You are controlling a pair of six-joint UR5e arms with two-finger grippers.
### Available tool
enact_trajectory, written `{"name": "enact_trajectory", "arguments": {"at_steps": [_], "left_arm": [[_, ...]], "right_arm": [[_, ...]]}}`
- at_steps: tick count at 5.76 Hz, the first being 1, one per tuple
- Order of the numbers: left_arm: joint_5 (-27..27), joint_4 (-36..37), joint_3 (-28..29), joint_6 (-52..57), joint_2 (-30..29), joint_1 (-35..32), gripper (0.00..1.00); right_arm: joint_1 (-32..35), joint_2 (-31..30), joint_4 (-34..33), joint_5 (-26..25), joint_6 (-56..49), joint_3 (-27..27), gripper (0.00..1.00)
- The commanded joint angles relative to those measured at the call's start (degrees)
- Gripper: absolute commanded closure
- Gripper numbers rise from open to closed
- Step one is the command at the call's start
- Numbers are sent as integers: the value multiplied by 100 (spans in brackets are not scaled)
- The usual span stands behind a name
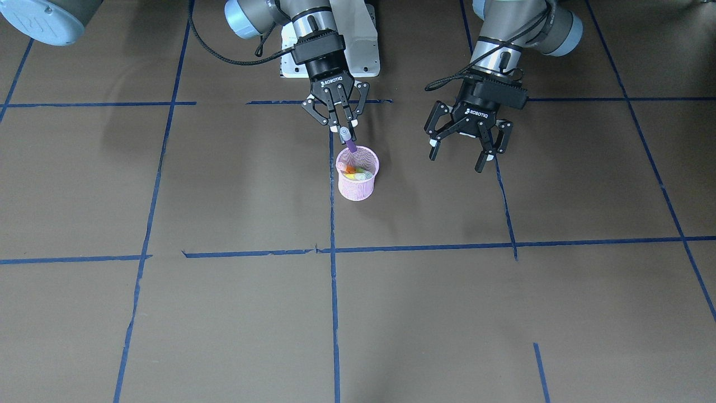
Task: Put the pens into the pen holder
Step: 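Lower the purple marker into the cup and open the right gripper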
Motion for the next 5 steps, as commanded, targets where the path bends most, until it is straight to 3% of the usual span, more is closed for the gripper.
{"name": "enact_trajectory", "arguments": {"at_steps": [1, 2, 3, 4, 5], "left_arm": [[-4, 0, 1, 6, 0, 0, 0], [-4, 0, 1, 6, 0, 0, 0], [-4, 0, 1, 6, 0, 9, 0], [-4, 0, 1, 6, 0, -9, 0], [-169, 18, 53, 302, -9, -235, 0]], "right_arm": [[6, 208, 4, -34, -3, -315, 97], [6, 218, 4, -25, -38, -386, 65], [32, 244, 4, -7, -47, -387, 22], [41, 253, 4, -7, -47, -378, 1], [137, 271, 30, 132, -29, -222, 0]]}}
